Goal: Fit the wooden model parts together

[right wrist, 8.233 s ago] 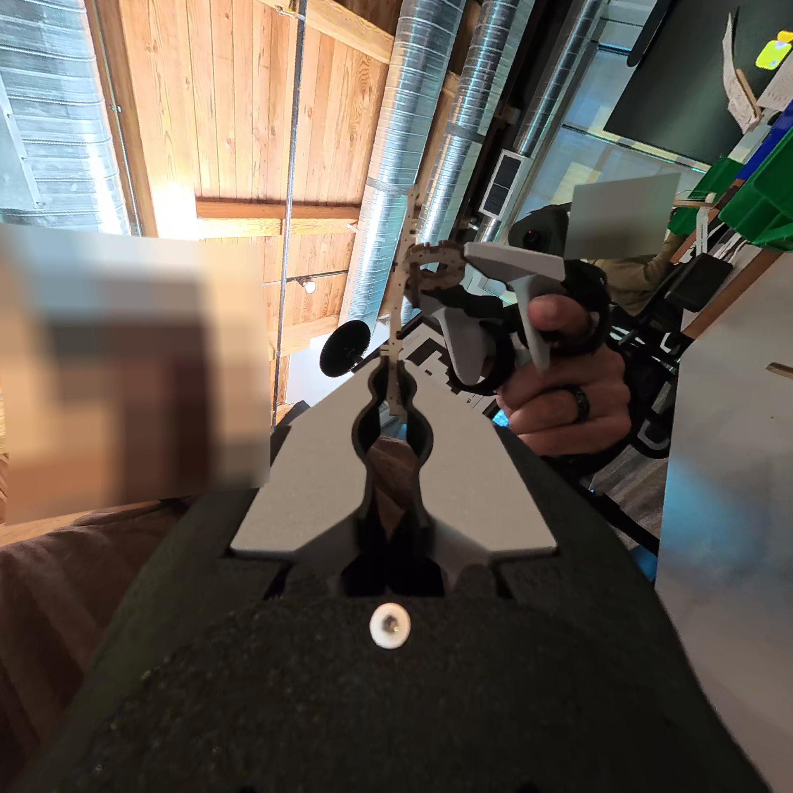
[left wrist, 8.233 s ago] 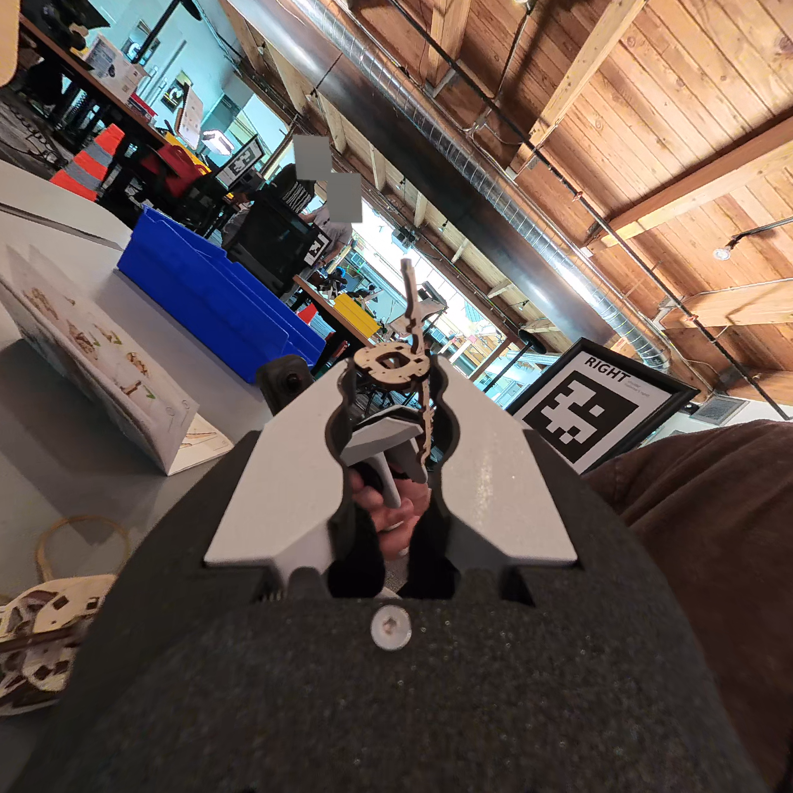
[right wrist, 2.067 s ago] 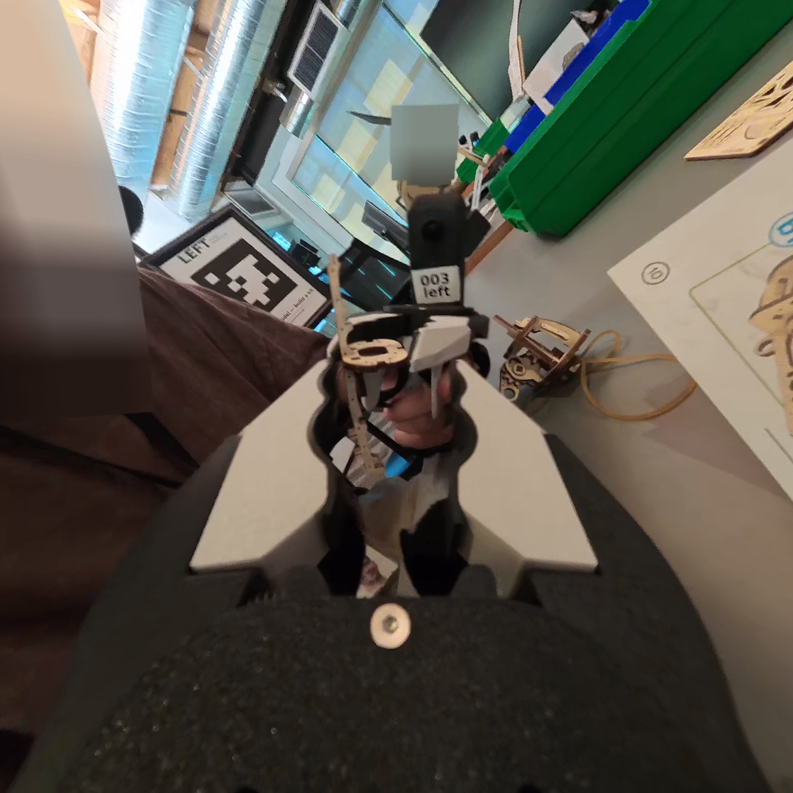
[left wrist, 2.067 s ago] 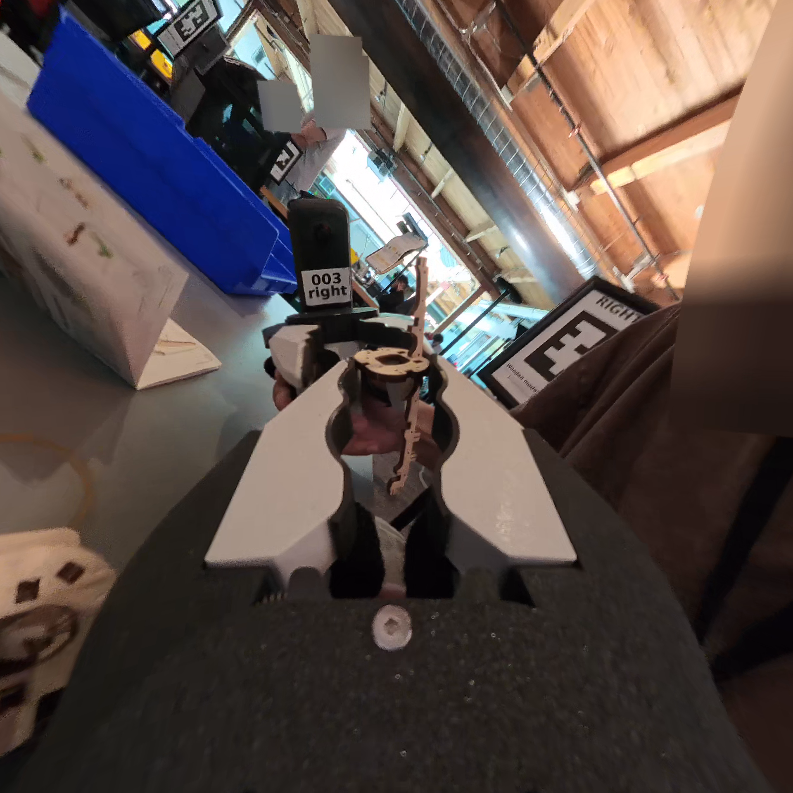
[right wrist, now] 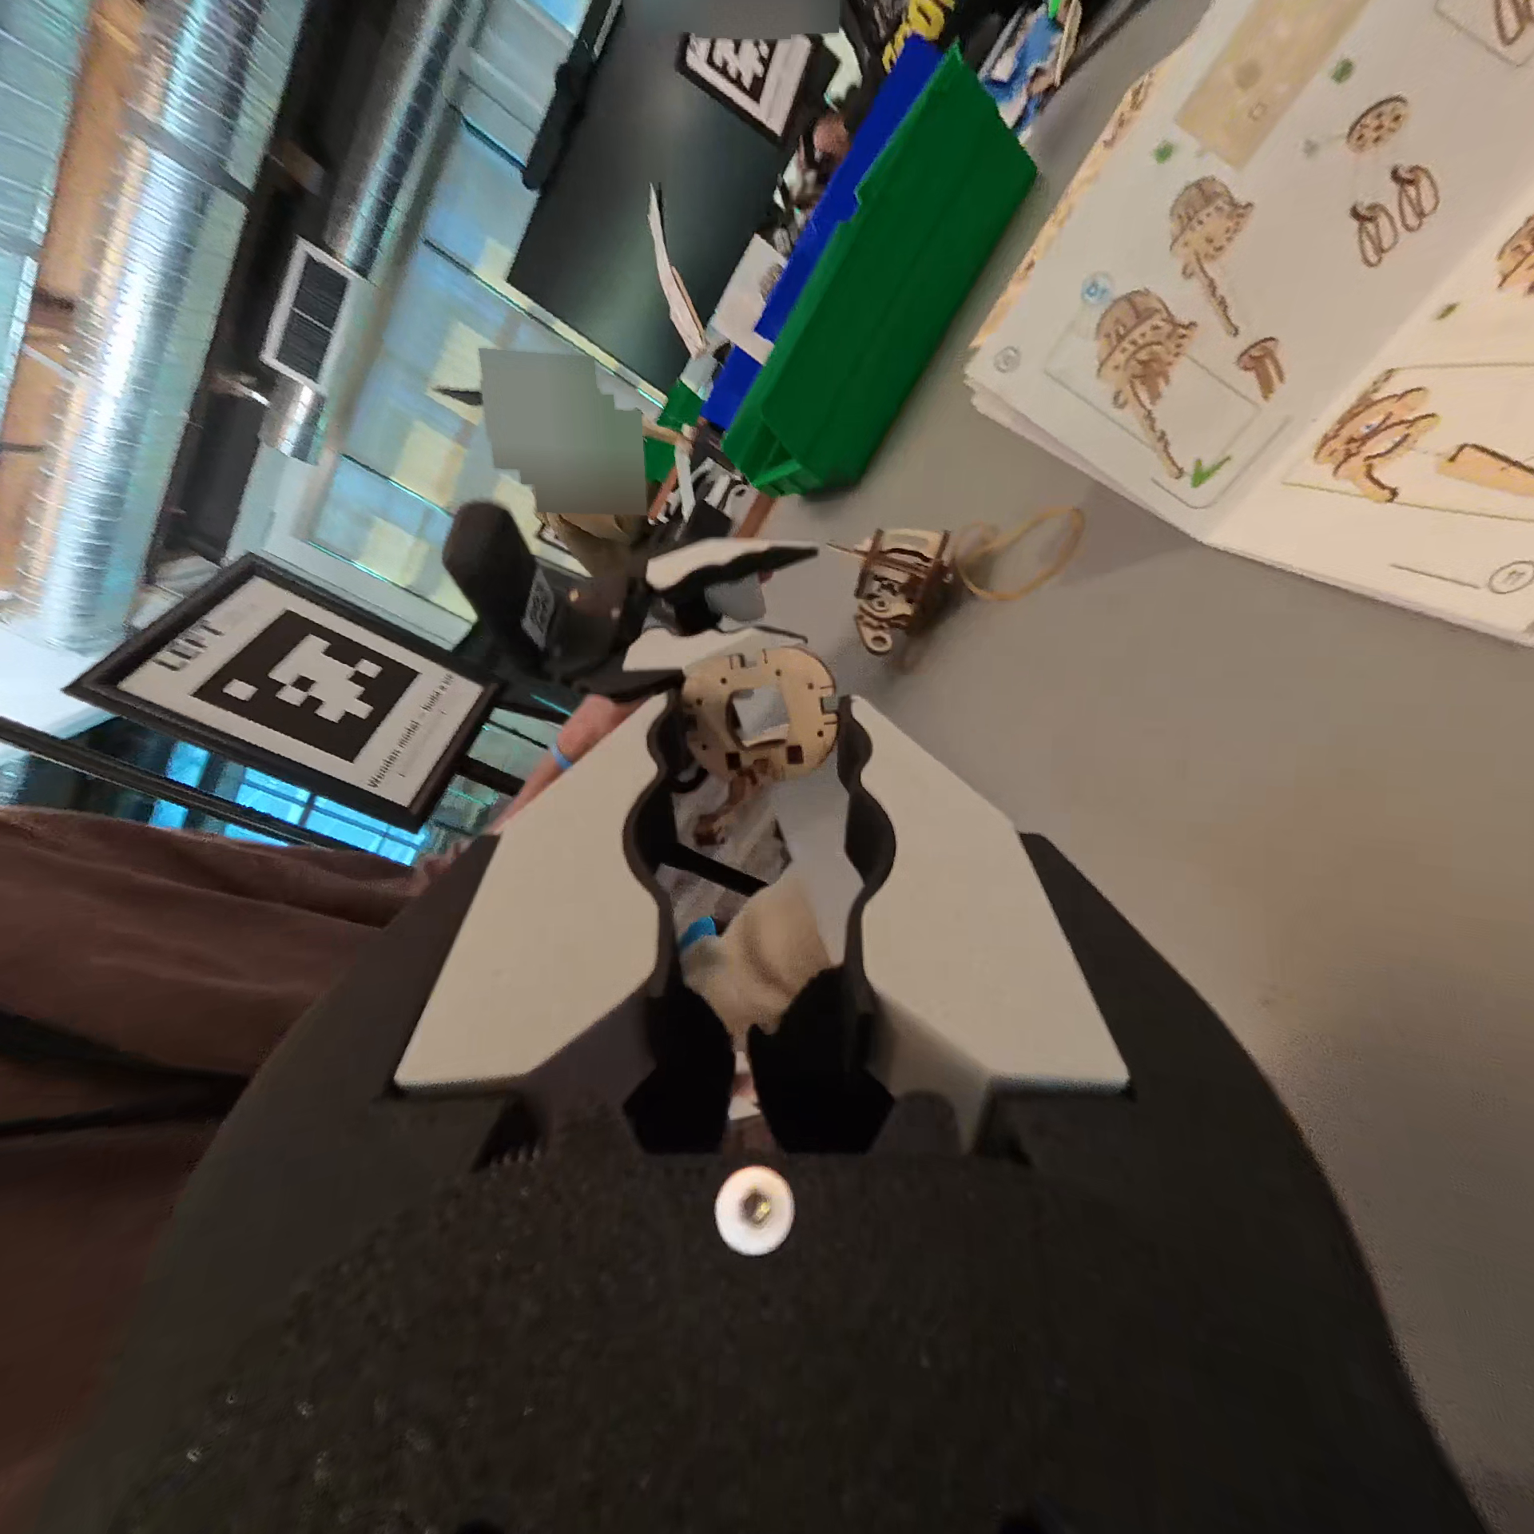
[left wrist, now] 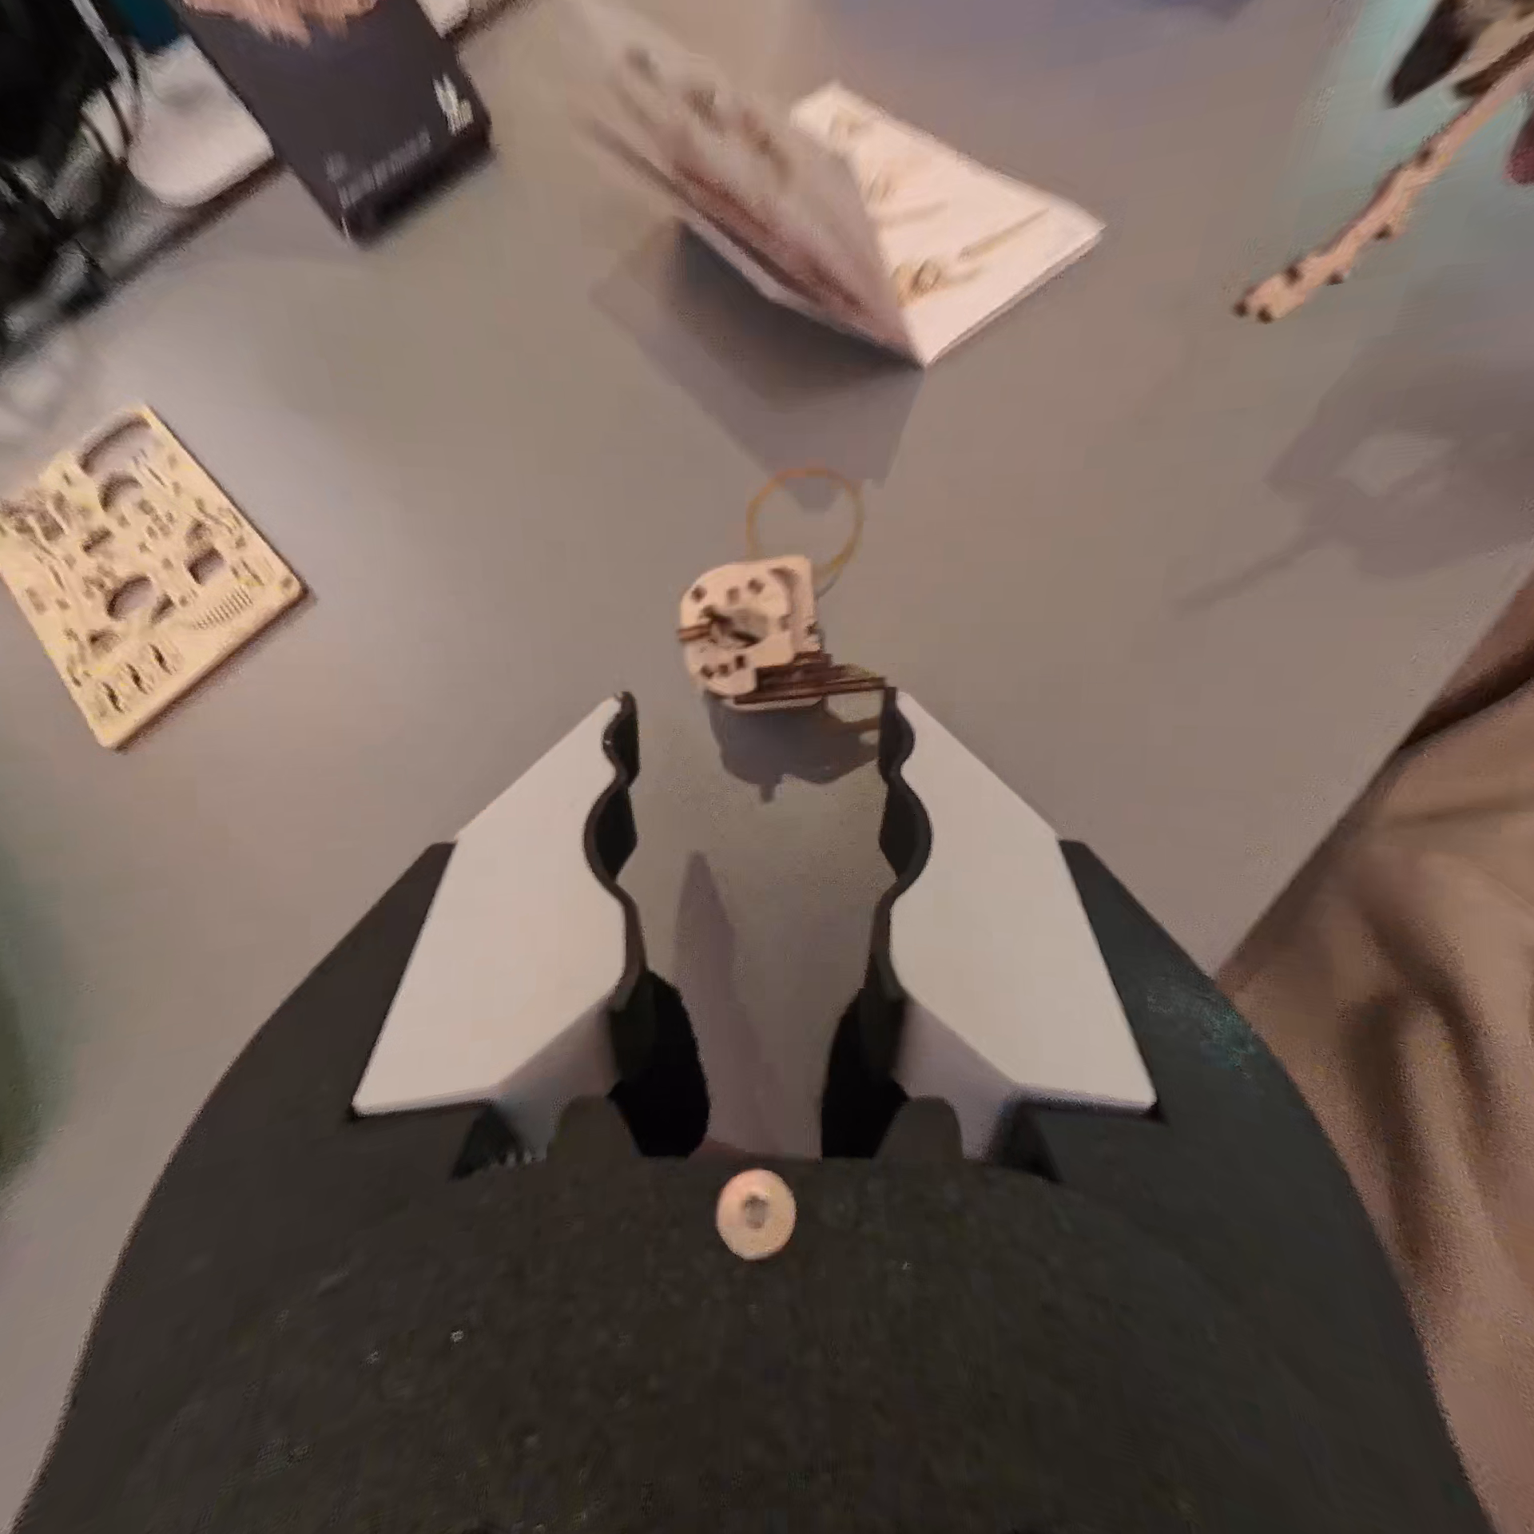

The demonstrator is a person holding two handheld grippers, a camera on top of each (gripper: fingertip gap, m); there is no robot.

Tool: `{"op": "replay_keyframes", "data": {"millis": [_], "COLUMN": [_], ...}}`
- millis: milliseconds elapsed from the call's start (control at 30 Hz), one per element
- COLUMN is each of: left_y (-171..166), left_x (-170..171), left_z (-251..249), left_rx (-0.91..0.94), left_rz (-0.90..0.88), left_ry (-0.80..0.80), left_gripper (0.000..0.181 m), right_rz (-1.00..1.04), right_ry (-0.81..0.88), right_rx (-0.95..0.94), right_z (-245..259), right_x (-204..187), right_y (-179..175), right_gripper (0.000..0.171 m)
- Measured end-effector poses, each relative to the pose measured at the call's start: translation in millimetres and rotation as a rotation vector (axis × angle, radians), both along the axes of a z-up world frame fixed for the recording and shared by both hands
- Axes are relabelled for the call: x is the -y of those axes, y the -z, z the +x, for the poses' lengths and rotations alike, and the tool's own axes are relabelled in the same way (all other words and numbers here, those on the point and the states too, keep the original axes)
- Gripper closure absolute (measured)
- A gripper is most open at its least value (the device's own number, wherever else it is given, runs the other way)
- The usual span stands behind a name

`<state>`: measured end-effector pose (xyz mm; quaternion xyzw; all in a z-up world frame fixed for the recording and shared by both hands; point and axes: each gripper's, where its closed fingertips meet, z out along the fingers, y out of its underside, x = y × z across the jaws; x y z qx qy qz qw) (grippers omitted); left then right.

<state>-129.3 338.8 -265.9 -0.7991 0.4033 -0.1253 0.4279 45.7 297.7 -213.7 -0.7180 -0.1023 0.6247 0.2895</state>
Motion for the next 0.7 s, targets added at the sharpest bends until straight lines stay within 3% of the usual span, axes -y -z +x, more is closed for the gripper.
{"op": "replay_keyframes", "data": {"millis": [133,267,467,700], "left_y": [15.4,19.9,16.4,9.6], "left_x": [-14.8,-19.8,-26.5,-21.8], "left_z": [3.1,10.6,15.1,24.9], "left_rx": [0.031,0.058,0.083,0.241], "left_rz": [-0.139,-0.178,-0.177,-0.266], "left_ry": [0.001,0.003,0.018,0.046], "left_gripper": [0.111,0.119,0.144,0.147], "right_rz": [-0.057,-0.135,-0.044,-0.045], "right_ry": [-0.059,-0.109,-0.155,-0.131], "right_rx": [0.019,-0.004,0.167,0.207], "right_z": [-16.2,-34.9,-42.4,-35.2], "right_x": [-12.4,-16.7,-10.9,-14.5], "right_y": [21.0,35.4,55.7,62.4], "right_gripper": [0.135,0.135,0.135,0.135]}}
